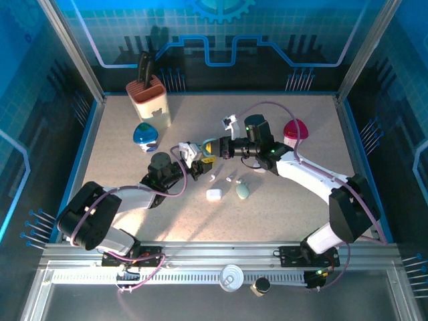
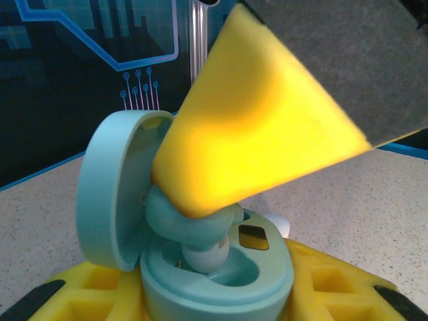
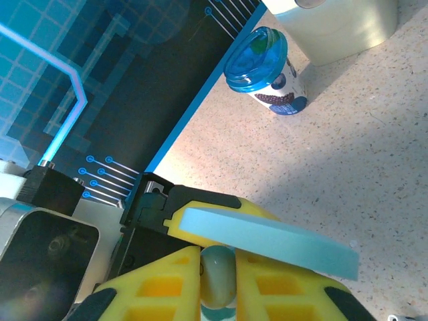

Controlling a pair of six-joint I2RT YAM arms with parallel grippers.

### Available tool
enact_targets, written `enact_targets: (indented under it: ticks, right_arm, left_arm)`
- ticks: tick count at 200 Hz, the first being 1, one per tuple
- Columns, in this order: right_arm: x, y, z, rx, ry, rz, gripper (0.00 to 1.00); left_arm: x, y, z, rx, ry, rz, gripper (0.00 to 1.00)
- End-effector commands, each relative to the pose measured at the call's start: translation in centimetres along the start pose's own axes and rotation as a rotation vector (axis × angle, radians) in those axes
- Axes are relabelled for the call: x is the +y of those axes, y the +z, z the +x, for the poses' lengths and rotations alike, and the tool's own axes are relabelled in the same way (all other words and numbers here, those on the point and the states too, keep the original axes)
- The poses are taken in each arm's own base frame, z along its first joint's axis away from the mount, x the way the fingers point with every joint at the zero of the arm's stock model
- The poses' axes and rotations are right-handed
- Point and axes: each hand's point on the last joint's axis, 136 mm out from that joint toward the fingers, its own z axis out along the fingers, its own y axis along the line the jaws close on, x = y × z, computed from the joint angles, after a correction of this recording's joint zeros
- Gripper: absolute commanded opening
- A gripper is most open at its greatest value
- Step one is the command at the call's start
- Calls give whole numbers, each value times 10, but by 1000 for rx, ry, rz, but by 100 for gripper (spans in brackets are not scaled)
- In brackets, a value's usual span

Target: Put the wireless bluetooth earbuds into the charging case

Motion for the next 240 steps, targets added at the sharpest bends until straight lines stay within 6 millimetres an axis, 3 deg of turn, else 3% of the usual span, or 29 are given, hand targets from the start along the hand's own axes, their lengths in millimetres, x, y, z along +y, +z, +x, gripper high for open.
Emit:
enact_targets:
  ticks: [1, 68, 115, 200, 240]
  right_arm:
    - [-24, 5, 19, 54, 26, 90, 16]
    - [-27, 9, 20, 77, 26, 121, 17]
    - [1, 12, 15, 88, 52, -14, 16]
    - [2, 7, 28, 128, 36, 10, 16]
    - [7, 2, 13, 62, -19, 24, 15]
  left_arm:
    - [2, 1, -60, -173, 53, -18, 28]
    - [0, -1, -62, -188, 71, -10, 28]
    - [3, 1, -56, -176, 74, -25, 28]
    - [7, 6, -53, -159, 79, -32, 28]
    - [6, 7, -51, -153, 71, -22, 28]
